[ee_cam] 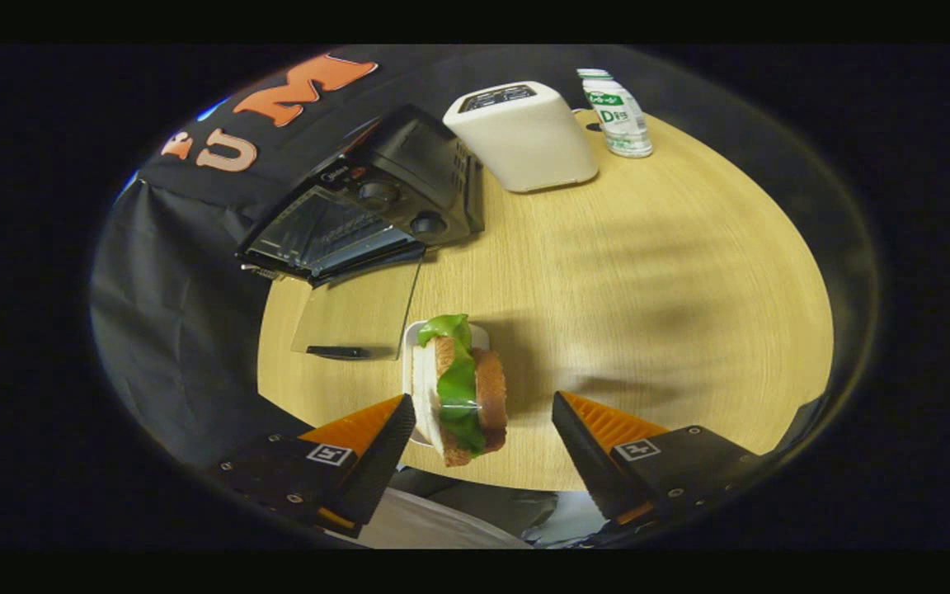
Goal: Open the toaster oven, put the food inside, and close the toaster oven door.
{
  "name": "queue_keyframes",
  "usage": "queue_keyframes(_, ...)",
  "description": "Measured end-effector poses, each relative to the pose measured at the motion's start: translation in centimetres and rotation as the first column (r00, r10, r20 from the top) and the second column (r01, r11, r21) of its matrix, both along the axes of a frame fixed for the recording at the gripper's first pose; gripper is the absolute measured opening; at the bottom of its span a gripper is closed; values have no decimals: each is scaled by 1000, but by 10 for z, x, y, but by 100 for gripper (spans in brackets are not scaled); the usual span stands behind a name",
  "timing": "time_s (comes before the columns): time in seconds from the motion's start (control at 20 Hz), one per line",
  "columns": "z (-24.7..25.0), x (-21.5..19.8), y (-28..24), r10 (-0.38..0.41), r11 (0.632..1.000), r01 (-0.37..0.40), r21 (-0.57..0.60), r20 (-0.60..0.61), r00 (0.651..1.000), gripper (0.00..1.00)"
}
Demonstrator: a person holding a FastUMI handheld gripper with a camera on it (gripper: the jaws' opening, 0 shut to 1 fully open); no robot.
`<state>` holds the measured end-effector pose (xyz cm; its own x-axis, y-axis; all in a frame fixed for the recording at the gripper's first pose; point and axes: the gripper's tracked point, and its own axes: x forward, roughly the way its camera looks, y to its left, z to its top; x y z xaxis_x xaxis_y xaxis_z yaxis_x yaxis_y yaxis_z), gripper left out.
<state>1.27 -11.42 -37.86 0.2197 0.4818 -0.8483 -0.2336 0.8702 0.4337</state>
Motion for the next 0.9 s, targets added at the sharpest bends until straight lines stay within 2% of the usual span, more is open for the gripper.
queue_keyframes(0.15,-1,5,8,15,1000,-15,17,-17,1000,96)
queue_keyframes(0.4,8,2,19,22,997,-19,73,-36,999,46)
queue_keyframes(0.5,16,3,19,12,997,-10,77,-17,1000,34)
queue_keyframes(0.7,39,4,16,5,997,-7,73,25,1000,30)
queue_keyframes(0.9,73,14,12,-89,990,77,119,93,992,30)
